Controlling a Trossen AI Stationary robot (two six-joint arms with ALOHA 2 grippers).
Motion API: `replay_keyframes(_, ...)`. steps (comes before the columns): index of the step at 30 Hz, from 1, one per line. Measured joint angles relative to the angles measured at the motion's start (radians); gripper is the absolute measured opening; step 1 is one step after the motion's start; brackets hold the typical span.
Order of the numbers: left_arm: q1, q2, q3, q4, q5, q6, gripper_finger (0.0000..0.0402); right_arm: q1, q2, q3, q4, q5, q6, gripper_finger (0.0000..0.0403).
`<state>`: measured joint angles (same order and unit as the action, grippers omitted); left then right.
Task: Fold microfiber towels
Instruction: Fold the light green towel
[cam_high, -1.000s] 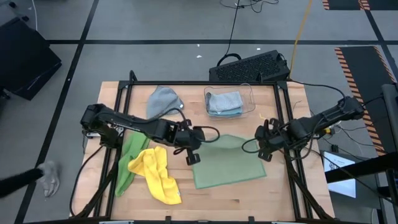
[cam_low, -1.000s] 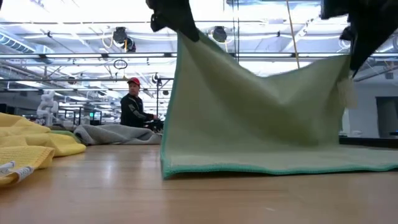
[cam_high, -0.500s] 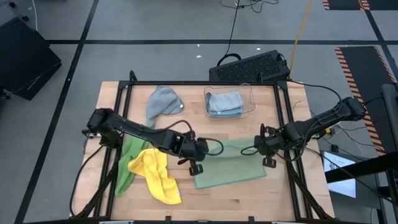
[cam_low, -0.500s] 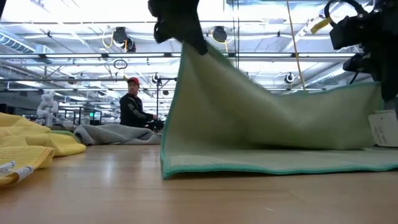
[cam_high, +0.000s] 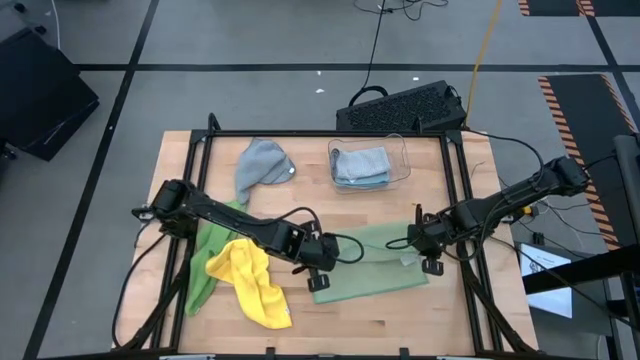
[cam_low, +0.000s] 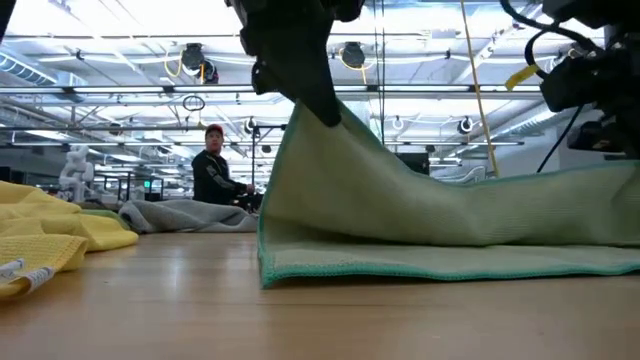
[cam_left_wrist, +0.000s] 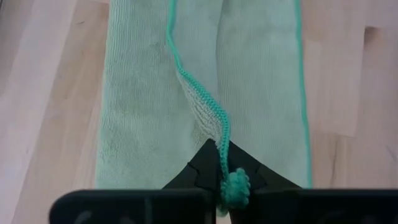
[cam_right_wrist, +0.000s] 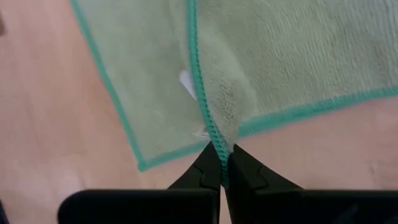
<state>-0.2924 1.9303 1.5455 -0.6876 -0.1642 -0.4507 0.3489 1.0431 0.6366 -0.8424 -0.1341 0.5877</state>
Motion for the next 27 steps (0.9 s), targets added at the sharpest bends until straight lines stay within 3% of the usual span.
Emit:
replay_keyframes(5,0.000,0.025,0.000,0.007,0.000,0.008,0.0008,-0.003,0.000,-0.022,-0.001,-0.005,-0.037,0.0000)
replay_keyframes(16,-0.018,0.043,0.000,0.039,0.034,-0.023,0.0012,-0.008,-0.006,-0.061,0.013,-0.238,0.002,0.0000)
replay_keyframes(27,-0.035,0.043,0.000,0.033,0.008,-0.026,0.0016,-0.007,0.000,-0.061,0.096,-0.155,-0.006,0.0000)
